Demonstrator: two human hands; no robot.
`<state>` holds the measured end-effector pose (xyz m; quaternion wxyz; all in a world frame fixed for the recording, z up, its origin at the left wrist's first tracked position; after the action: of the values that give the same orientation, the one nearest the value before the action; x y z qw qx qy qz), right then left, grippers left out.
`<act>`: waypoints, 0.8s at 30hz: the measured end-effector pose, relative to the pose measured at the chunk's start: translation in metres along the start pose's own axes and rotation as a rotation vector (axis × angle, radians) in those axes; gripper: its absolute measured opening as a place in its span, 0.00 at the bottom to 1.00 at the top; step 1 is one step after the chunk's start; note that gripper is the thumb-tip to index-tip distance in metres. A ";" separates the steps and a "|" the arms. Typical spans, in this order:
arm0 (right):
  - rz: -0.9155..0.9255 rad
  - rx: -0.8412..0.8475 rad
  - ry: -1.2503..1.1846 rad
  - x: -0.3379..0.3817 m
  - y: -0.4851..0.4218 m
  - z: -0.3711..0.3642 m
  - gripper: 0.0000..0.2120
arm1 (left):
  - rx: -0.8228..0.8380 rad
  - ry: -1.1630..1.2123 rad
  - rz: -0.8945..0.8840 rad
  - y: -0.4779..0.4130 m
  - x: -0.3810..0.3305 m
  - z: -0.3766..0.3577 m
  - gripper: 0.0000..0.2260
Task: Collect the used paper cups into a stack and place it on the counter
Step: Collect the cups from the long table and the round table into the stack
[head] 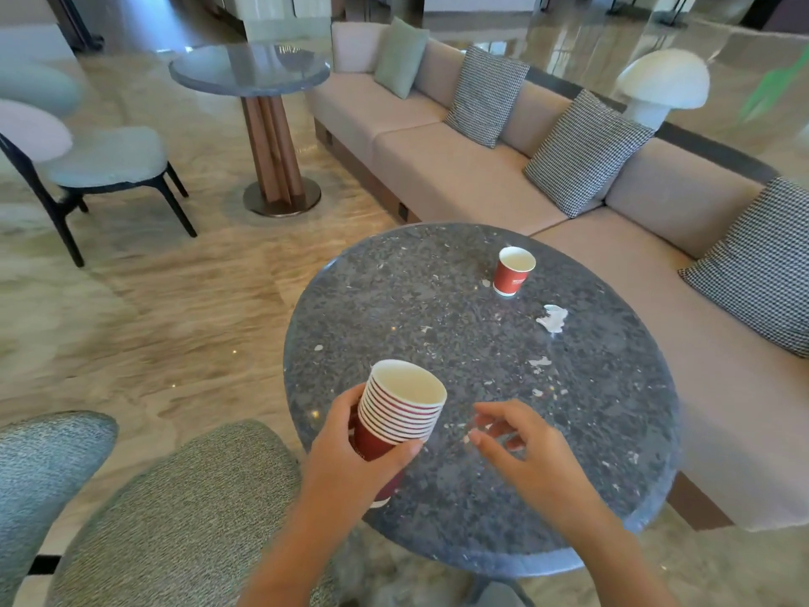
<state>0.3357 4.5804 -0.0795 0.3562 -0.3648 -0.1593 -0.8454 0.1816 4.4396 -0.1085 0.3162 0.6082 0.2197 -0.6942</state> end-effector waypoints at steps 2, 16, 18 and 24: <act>0.014 0.011 0.022 -0.016 -0.015 0.013 0.11 | -0.050 0.019 0.011 -0.009 0.001 -0.017 0.27; 0.007 0.054 0.146 -0.150 -0.152 0.112 0.11 | -0.206 0.028 0.060 -0.102 -0.018 -0.157 0.32; 0.016 0.067 0.153 -0.165 -0.174 0.116 0.11 | -0.232 0.022 0.074 -0.112 -0.016 -0.168 0.33; 0.019 0.111 0.177 -0.198 -0.236 0.110 0.12 | -0.285 0.018 0.122 -0.139 -0.008 -0.185 0.29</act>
<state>0.3170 4.8992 -0.1512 0.3964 -0.2699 -0.1704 -0.8608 0.2147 4.6665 -0.1423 0.4390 0.5756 0.2816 -0.6298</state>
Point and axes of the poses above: each hand's wrist, its own y-axis away from the middle knuckle, its own z-axis out of the back of the hand, x = y × z, the point moved 7 cm from there along -y, towards the middle knuckle, and after that the axes turned 7 degrees about y, right-handed, at the moved point
